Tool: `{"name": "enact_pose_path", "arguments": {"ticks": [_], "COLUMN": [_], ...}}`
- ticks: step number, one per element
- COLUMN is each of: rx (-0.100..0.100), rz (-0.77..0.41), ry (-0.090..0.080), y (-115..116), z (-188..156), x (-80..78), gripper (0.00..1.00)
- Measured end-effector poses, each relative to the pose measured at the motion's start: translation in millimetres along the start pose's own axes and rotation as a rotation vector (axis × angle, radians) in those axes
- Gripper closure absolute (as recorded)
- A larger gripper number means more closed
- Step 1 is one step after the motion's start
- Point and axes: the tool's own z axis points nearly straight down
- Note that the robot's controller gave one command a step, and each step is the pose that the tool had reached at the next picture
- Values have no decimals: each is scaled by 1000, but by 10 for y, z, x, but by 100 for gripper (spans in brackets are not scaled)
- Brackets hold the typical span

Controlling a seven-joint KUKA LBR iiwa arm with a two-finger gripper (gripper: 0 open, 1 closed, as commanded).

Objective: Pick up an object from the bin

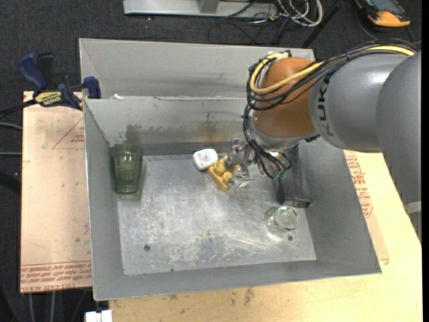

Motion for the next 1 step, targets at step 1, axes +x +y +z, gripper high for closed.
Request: {"name": "enact_pose_path", "arguments": {"ticks": [1], "rx": [-6], "rz": [58], "ry": [46], "y": [-107], "z": [-1279], "x": [-45], "gripper": [100]}}
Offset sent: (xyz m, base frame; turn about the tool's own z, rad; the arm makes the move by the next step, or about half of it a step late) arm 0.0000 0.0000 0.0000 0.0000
